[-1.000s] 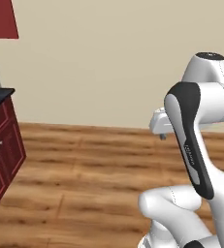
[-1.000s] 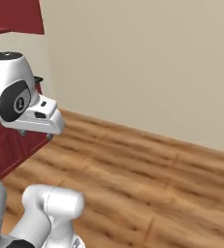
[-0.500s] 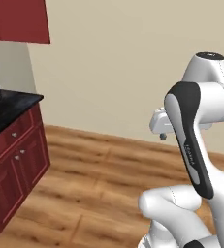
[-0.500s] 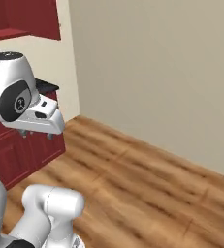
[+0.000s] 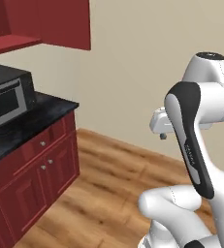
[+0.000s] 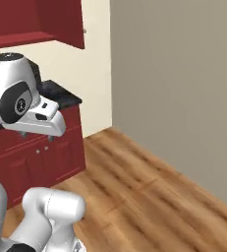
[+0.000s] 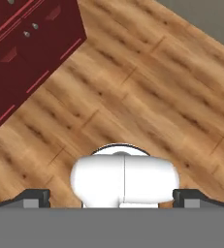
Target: Get the candle and the liquor from the cabinet and move them to the dining counter.
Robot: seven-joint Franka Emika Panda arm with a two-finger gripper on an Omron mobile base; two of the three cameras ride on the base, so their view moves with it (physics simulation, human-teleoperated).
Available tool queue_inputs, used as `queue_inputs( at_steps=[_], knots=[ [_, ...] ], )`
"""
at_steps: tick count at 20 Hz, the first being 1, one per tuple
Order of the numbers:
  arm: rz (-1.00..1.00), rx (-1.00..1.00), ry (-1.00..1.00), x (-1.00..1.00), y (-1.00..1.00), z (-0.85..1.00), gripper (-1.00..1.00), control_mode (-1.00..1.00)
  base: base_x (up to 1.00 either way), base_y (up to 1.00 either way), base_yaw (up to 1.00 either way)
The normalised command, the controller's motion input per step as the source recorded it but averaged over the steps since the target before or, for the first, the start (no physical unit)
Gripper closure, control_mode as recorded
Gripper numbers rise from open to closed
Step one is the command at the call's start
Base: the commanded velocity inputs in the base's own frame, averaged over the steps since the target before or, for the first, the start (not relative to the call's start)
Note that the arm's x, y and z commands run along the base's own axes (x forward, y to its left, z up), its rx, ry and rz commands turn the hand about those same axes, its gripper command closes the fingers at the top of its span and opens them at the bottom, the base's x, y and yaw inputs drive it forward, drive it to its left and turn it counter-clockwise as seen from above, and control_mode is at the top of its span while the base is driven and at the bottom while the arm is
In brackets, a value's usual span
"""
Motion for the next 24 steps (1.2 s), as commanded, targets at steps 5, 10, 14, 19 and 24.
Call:
queue_inputs(
  at_steps=[5, 10, 14, 19, 24],
  knots=[
    [0.00, 0.00, 0.00, 0.00, 0.00, 0.00, -1.00, 1.00, 1.00, 0.00, 0.42],
    [0.00, 0.00, 0.00, 0.00, 0.00, 0.00, -1.00, 1.00, 1.00, 0.00, 0.54],
    [0.00, 0.00, 0.00, 0.00, 0.00, 0.00, -1.00, 1.00, 0.97, 0.00, 0.53],
    [0.00, 0.00, 0.00, 0.00, 0.00, 0.00, -1.00, 1.00, 0.49, -0.16, 0.40],
    [0.00, 0.00, 0.00, 0.00, 0.00, 0.00, -1.00, 1.00, 0.50, -0.25, 0.43]
  ],
)
